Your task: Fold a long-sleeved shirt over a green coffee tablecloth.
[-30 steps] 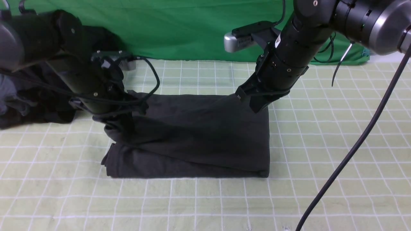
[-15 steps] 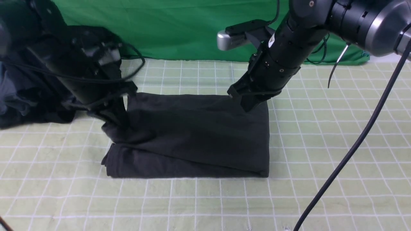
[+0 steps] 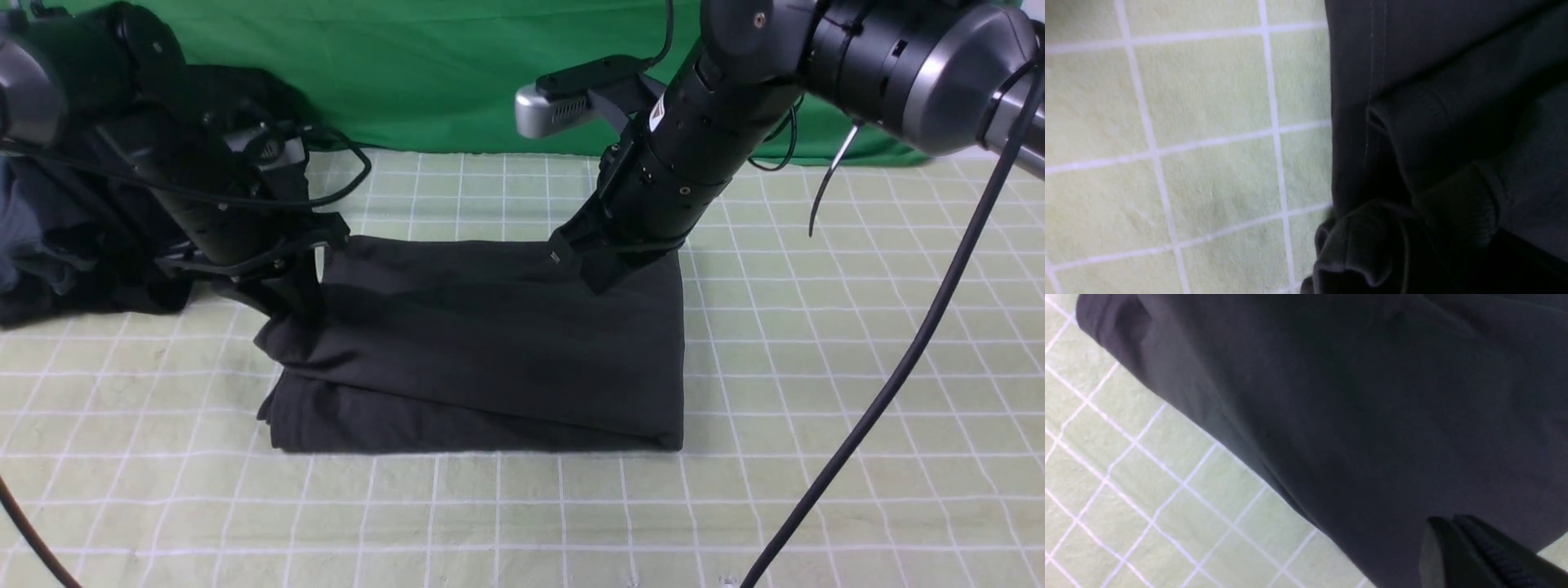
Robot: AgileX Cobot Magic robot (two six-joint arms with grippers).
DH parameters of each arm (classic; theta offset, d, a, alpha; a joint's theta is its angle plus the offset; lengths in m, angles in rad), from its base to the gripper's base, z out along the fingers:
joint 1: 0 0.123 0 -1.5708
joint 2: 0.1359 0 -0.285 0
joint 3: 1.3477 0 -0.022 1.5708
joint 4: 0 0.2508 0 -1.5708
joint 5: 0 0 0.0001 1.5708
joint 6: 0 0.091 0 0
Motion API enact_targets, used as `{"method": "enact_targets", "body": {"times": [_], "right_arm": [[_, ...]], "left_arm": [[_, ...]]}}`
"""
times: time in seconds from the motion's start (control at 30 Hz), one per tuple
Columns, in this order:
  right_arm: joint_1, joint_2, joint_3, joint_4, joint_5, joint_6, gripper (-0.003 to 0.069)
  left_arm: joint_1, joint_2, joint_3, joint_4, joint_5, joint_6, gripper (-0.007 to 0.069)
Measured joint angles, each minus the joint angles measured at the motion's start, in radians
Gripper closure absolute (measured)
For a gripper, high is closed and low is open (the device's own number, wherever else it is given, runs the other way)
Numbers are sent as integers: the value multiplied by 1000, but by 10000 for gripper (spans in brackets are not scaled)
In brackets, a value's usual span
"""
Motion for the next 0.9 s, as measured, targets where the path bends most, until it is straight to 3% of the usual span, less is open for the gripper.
{"method": "enact_targets", "body": {"times": [0.3,0.43,0.67,0.77,0.9], "right_arm": [[1,0,0,0,0,0,653],[6,0,0,0,0,0,653],[8,0,0,0,4,0,653],[8,0,0,0,8,-1,653],[8,0,0,0,8,-3,653]], "left_arm": [[0,1,-3,50,-59,-3,265],[0,2,-21,132,-4,-24,219],[0,-16,-167,317,72,-174,237],[2,-47,-177,304,72,-183,273],[4,-70,-177,175,76,-115,335]]}}
